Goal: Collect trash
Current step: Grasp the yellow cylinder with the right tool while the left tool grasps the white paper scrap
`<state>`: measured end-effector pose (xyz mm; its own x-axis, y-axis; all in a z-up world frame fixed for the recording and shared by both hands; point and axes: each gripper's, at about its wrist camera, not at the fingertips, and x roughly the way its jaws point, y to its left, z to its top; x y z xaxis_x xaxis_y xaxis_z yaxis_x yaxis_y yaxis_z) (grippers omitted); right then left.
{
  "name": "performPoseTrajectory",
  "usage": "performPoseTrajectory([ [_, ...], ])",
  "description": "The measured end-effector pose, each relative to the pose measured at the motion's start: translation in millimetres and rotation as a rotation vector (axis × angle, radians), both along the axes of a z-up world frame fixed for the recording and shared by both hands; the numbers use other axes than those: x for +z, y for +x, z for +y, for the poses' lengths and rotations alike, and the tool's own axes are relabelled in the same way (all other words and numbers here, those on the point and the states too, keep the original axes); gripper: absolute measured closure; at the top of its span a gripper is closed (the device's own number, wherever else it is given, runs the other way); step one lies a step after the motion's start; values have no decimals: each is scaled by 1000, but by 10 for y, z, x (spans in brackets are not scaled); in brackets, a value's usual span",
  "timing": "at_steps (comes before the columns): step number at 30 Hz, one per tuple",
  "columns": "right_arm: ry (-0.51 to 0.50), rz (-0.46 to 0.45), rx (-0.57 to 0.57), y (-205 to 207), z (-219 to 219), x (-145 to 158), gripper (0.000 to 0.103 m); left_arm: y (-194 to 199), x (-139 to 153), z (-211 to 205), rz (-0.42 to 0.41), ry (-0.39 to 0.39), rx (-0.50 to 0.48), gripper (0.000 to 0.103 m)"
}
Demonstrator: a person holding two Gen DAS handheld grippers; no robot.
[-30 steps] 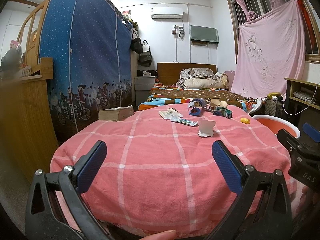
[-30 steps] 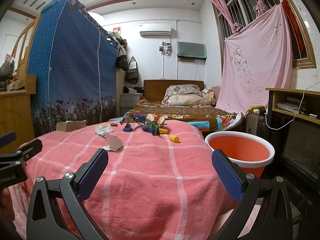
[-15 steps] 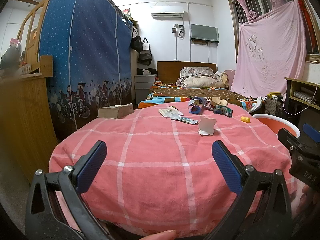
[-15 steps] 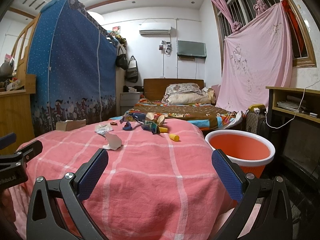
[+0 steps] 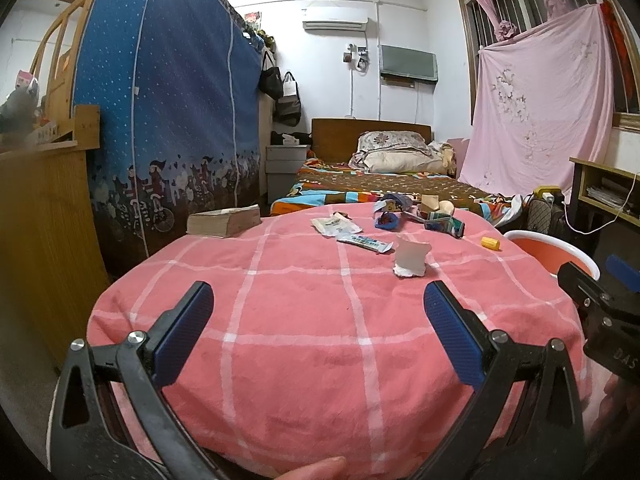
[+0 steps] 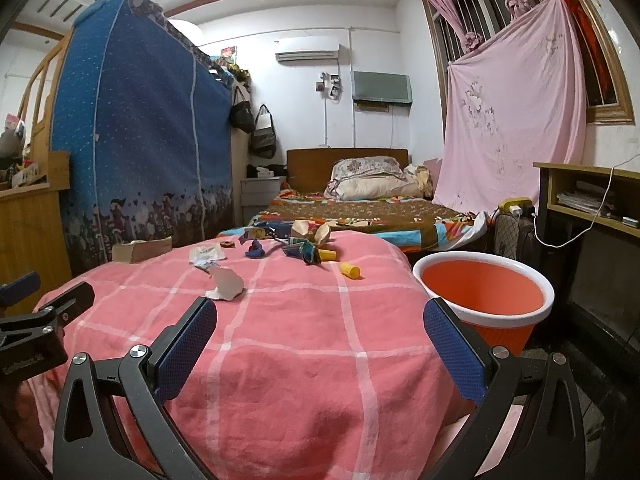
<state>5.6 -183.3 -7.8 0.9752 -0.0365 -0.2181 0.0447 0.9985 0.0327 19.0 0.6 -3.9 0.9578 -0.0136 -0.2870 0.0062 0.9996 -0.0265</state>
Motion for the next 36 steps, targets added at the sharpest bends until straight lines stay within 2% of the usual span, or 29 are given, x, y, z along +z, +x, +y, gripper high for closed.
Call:
performPoseTrajectory([
  [8, -59, -51, 20, 115, -90, 235, 0, 217, 184, -88, -44, -20, -27, 13],
  [18, -124, -151, 50, 527, -294, 537, 0, 568, 358, -239, -135, -73, -106, 13],
  [22, -134, -150, 46, 759, -390, 579, 0, 708, 396, -361, -179, -45, -134, 13],
  [26, -141, -67, 83, 1061, -493, 539, 0, 920, 357, -445, -94, -43, -179, 13],
  [30, -167, 70, 112, 1380, -518, 418, 1, 1158, 242, -509, 58, -44, -203, 14],
  [31, -169, 111, 122, 1457, -526, 374, 3, 1215, 217, -532, 97, -45, -213, 14],
  [36, -141, 289, 190, 1745, -569, 162, 31, 1395, 47, -700, 243, -5, -262, 20],
])
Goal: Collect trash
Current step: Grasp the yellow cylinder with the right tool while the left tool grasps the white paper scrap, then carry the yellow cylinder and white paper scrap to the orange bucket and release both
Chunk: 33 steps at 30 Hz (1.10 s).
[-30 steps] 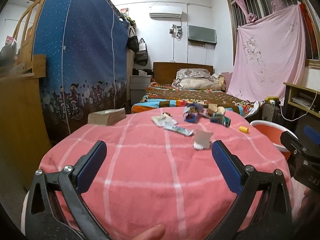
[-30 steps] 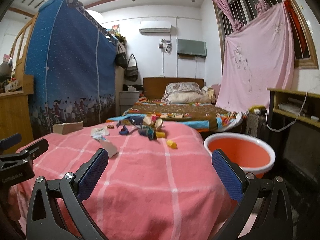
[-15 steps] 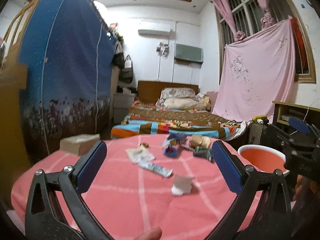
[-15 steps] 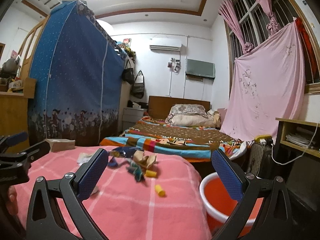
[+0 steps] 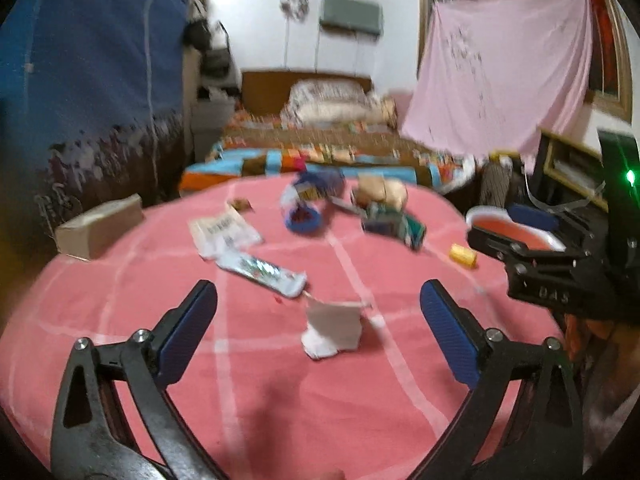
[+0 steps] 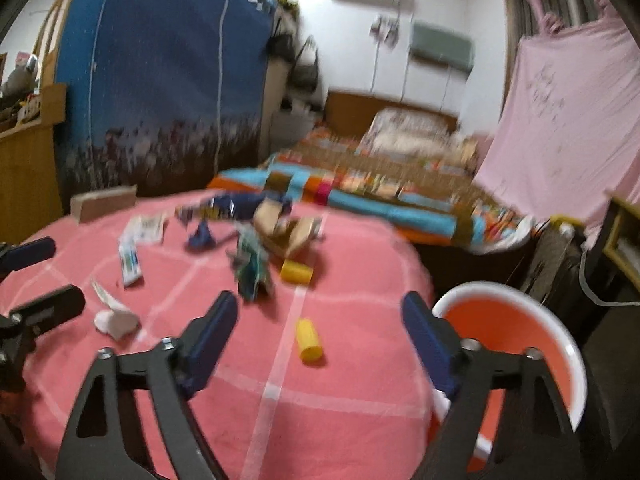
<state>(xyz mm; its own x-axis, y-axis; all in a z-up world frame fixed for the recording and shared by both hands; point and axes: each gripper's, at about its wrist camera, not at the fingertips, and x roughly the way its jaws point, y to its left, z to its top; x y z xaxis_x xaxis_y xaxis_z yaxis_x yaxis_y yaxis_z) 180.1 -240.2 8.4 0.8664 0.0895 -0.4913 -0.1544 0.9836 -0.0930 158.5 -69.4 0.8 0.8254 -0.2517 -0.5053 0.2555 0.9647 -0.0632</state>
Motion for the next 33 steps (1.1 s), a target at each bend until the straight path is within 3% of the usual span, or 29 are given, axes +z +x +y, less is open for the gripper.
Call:
performPoseTrajectory([
  [3, -2, 73, 23, 135, 0, -99, 52, 98, -64, -48, 60, 21, -22, 35],
  [9, 40, 186, 49, 285, -57, -211, 62, 247, -144, -83, 142, 25, -39, 56],
  [11, 57, 214, 60, 314, -80, -241, 64, 277, -172, -98, 162, 28, -51, 70],
  [14, 70, 248, 68, 352, -99, -280, 72, 318, -214, -136, 198, 41, -68, 82],
  [17, 74, 252, 84, 345, -111, -282, 90, 333, -221, -150, 196, 47, -71, 82],
  [27, 78, 206, 103, 302, -127, -234, 90, 299, -131, -235, 158, 37, -85, 83],
  [33, 123, 99, 105, 180, -198, -98, 90, 303, 13, -337, 107, -5, -90, 83],
])
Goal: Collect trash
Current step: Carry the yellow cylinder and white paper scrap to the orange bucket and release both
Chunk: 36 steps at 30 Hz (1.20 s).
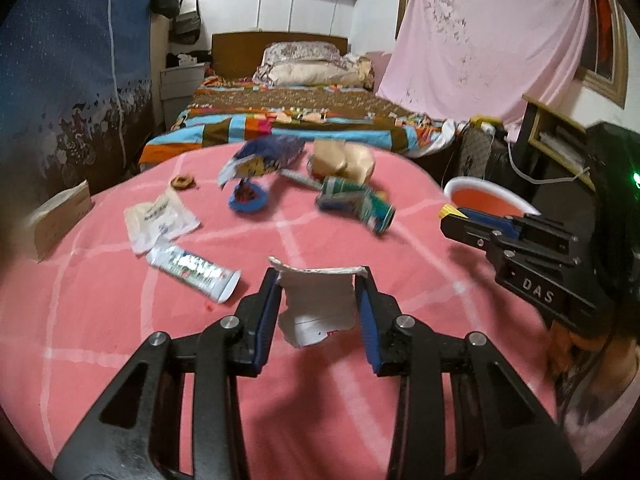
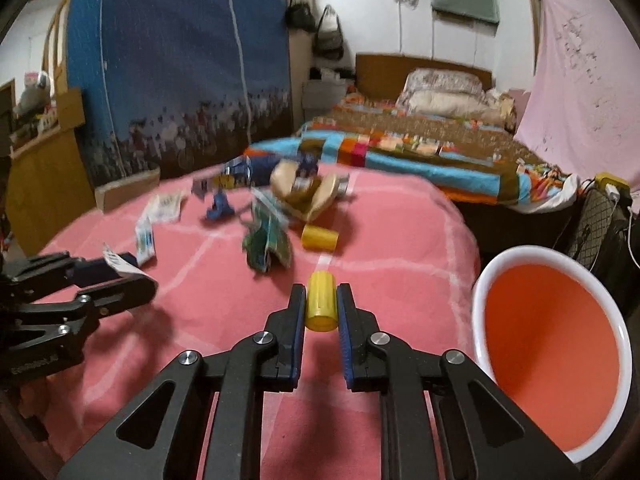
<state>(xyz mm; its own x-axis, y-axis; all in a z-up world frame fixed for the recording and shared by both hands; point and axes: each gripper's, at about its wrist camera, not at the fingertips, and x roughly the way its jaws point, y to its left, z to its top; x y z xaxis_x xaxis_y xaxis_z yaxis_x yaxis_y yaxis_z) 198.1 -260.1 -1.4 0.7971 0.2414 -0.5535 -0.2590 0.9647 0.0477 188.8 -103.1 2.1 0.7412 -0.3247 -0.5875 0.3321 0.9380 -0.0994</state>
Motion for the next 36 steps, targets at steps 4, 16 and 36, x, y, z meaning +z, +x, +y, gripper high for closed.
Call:
performPoseTrajectory([
  [4, 57, -136, -19, -144, -135, 193, 90, 22, 130, -108, -42, -35, -2, 83],
  [16, 100, -500, -247, -564, -741, 637, 90, 87, 738, -870, -311, -97, -180, 83],
  [36, 178, -290, -626, -527, -1983, 272, 90, 423, 458, -2393, -59, -30, -472, 82],
])
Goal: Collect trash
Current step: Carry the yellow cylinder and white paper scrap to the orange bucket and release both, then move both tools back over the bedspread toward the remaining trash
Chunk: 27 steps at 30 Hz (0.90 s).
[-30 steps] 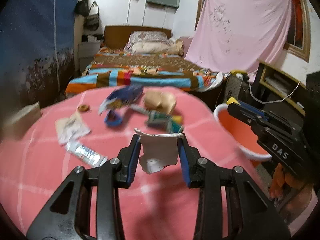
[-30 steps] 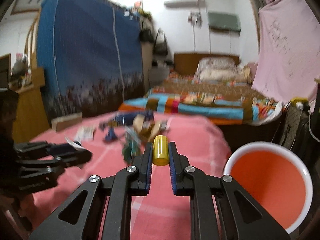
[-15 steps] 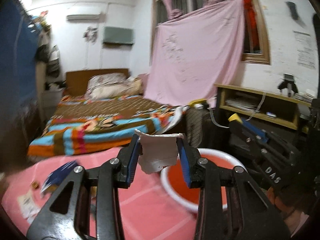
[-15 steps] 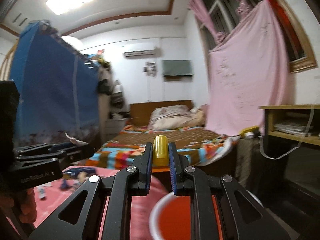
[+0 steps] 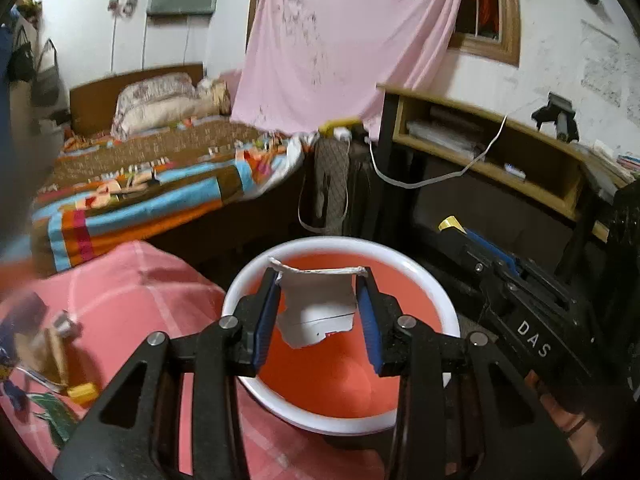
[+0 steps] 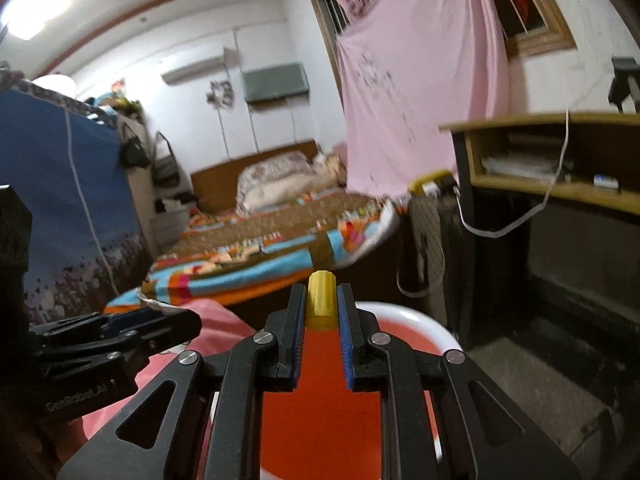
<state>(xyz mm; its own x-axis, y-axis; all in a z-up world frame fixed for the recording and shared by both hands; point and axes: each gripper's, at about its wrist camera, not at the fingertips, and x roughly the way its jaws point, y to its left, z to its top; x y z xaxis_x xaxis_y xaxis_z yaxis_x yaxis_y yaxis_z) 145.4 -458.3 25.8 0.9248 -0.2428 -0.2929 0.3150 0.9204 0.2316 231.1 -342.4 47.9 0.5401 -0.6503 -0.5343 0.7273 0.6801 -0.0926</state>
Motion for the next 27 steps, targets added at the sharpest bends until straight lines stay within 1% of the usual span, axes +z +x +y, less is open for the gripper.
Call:
performPoseTrajectory([
  [4, 44, 64, -3, 47, -93, -111, 89, 62, -105, -137, 58, 55, -1, 82],
  [9, 82, 113, -1, 66, -153, -177, 88, 142, -213, -210, 129, 93, 11, 81],
  [12, 98, 131, 0, 72, -173, -201, 88, 211, -263, -218, 171, 96, 24, 76],
  [14, 106, 144, 1, 72, -180, -223, 87, 244, -278, -208, 196, 85, 32, 70],
  [15, 109, 152, 3, 97, -183, -226, 85, 259, -283, -196, 207, 77, 38, 68],
  [16, 110, 157, 5, 111, -183, -226, 84, 269, -290, -187, 213, 72, 43, 64],
  [17, 110, 162, 6, 114, -181, -232, 79, 285, -286, -168, 221, 63, 49, 61],
  [18, 110, 165, 8, 123, -182, -233, 73, 286, -282, -153, 224, 56, 53, 60],
  [21, 111, 156, 14, 125, -188, -211, 73, 291, -255, -77, 212, 33, 76, 54],
  [22, 105, 149, 14, 120, -173, -190, 73, 283, -237, -42, 202, 26, 88, 50],
  [23, 96, 141, 13, 116, -156, -166, 73, 262, -209, 27, 180, 10, 112, 45],
  [26, 77, 112, 16, 108, -109, -99, 72, 214, -130, 219, 127, -29, 172, 37],
  [27, 68, 98, 16, 99, -81, -73, 68, 200, -104, 293, 108, -39, 193, 35],
])
